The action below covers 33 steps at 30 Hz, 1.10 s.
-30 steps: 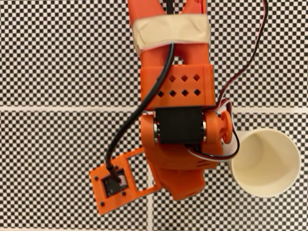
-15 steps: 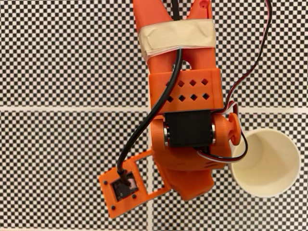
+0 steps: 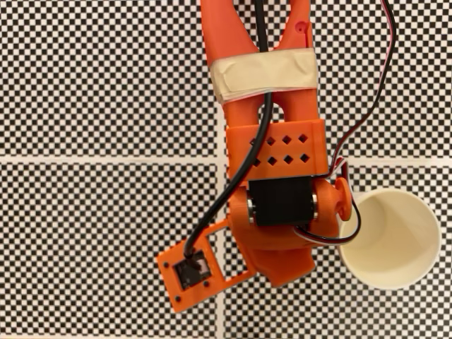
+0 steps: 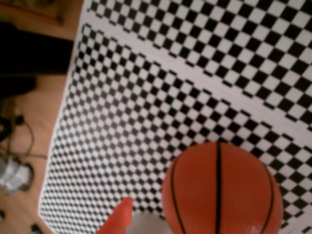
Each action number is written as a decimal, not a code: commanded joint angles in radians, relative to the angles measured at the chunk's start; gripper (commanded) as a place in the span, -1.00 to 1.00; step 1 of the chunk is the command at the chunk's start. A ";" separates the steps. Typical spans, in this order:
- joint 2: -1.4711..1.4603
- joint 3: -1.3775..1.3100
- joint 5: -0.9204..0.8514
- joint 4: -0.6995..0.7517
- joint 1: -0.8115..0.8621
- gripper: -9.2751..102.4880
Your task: Grasp basketball and place into cup.
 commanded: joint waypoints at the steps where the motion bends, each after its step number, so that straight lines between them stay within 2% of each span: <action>1: 0.003 -0.054 -0.002 -0.011 -0.003 0.26; 10: -0.048 -0.097 -0.005 -0.014 -0.008 0.25; 19: -0.040 -0.094 -0.038 0.029 -0.009 -0.05; 33: -0.054 -0.084 -0.055 0.032 -0.008 -0.08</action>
